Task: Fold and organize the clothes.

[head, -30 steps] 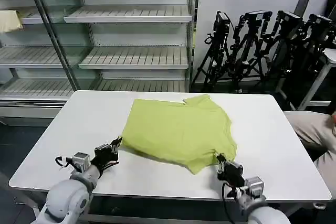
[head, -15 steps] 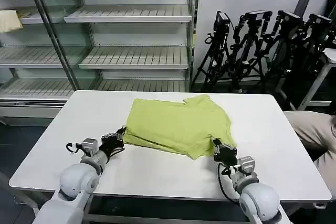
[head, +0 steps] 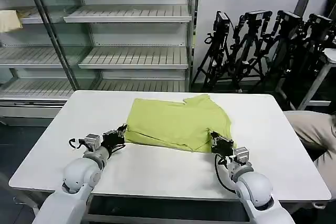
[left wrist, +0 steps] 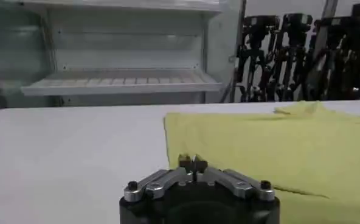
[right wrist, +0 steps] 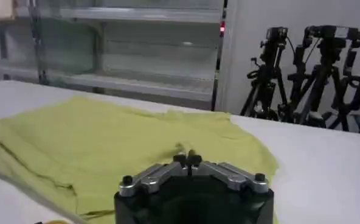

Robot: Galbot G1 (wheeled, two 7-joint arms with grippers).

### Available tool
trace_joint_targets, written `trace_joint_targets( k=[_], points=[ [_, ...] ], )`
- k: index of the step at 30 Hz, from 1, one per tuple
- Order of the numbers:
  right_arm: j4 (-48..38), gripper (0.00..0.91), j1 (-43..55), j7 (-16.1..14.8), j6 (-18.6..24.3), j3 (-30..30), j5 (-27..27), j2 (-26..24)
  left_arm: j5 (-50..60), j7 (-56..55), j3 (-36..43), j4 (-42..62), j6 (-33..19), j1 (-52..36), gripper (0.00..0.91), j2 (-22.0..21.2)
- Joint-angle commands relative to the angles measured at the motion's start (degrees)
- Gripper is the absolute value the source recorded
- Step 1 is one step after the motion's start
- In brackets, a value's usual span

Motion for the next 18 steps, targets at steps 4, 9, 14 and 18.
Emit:
trace_joint_targets(
  k=[4, 9, 14, 18],
  points=[
    [-2.4, 0.000, 2.8, -0.2, 0.5, -0.1, -0.2, 0.1, 0.1, 0.1, 0.1, 0.8, -0.1, -0.4, 0.010, 0.0],
    [-2.3, 0.000, 3.9, -0.8, 0.8, -0.2, -0.3, 0.3, 0.0, 0.2, -0.3, 0.1, -0.1, 0.0, 0.010, 0.3],
    [-2.9, 0.000, 4.4, -1.0, 0.7, -0.2, -0.7, 0.2, 0.0, 0.3, -0.6, 0.2, -0.2, 0.2, 0.010, 0.5],
    [-4.6, 0.000, 4.5, -0.9, 0.6, -0.5, -1.2, 0.4, 0.3, 0.5, -0.6, 0.5, -0.4, 0.4, 0.010, 0.6]
  ],
)
